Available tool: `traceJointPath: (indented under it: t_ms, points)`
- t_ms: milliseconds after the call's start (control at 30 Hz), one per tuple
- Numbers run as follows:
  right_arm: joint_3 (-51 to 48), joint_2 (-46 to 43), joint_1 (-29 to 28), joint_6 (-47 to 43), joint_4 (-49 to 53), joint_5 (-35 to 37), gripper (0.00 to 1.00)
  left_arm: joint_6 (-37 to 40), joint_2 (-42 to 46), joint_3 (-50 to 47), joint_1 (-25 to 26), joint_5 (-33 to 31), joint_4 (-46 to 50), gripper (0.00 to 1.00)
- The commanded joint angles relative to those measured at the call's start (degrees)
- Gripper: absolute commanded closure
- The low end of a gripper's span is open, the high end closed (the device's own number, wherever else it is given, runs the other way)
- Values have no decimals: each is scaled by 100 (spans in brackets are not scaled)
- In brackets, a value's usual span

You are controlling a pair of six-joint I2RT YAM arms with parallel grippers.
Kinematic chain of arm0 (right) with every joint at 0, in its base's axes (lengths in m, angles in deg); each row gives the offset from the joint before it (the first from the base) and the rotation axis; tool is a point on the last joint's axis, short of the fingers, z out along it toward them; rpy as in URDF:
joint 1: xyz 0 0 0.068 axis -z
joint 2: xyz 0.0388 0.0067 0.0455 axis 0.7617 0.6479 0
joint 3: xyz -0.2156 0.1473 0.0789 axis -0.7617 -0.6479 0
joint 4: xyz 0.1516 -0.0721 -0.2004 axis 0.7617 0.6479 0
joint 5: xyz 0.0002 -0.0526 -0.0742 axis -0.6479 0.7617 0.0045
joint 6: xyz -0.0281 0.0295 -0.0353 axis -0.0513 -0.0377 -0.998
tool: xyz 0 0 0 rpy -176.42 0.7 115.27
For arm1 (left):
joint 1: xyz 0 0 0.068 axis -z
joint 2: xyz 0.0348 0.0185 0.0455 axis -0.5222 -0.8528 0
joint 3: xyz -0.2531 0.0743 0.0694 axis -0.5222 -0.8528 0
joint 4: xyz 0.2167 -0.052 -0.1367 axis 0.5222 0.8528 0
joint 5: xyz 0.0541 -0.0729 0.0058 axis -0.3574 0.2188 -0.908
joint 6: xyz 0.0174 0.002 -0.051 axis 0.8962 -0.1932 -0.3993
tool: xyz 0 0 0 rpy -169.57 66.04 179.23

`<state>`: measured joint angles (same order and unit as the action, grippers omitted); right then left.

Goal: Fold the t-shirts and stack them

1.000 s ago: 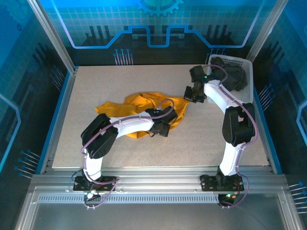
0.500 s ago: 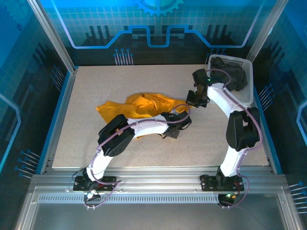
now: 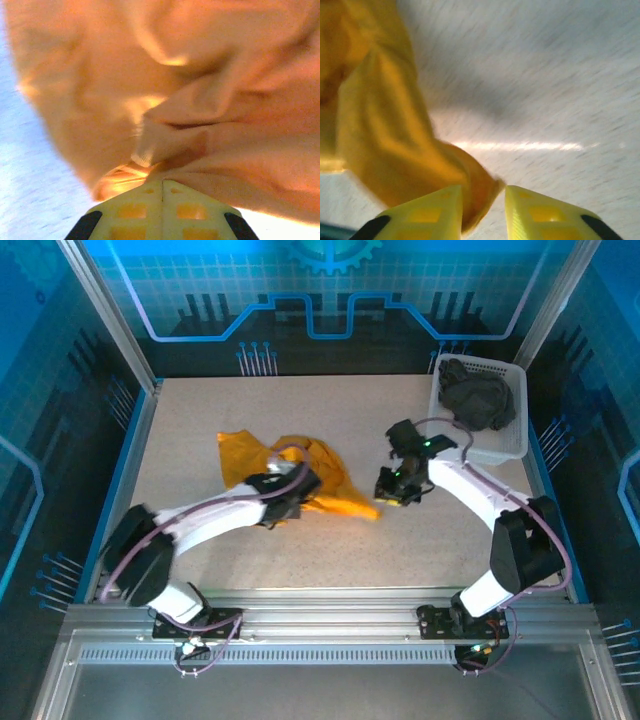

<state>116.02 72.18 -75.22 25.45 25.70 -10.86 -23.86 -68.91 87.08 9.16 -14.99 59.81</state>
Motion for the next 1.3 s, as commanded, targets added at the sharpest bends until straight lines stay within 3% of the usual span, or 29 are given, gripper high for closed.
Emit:
traceJointPath:
  t_ms: [0, 67, 133, 367, 600, 867, 1267]
  points:
    - [-138, -99, -257, 185, -239, -300, 51, -292, 862, -640, -505, -206, 185, 100]
    - [-22, -13, -125, 116, -510, -293, 42, -234, 1371, -883, -756, -170, 139, 100]
    - [389, 332, -63, -119, -651, -203, 39, -266, 1706, -1020, -1003, -154, 217, 100]
    - [2620, 2552, -572, -880, -728, 102, 41, -420, 2218, -1022, -1369, -29, 419, 100]
    - [3843, 3941, -687, -586, -658, -202, 47, -525, 2402, -933, -1419, -4, 614, 100]
    - [4246, 4287, -761, -354, -717, -288, 48, -550, 2483, -923, -1419, 59, 711, 100]
    - [3462, 3522, -790, -30, -1234, -155, 42, -533, 2430, -763, -1423, 90, 783, 100]
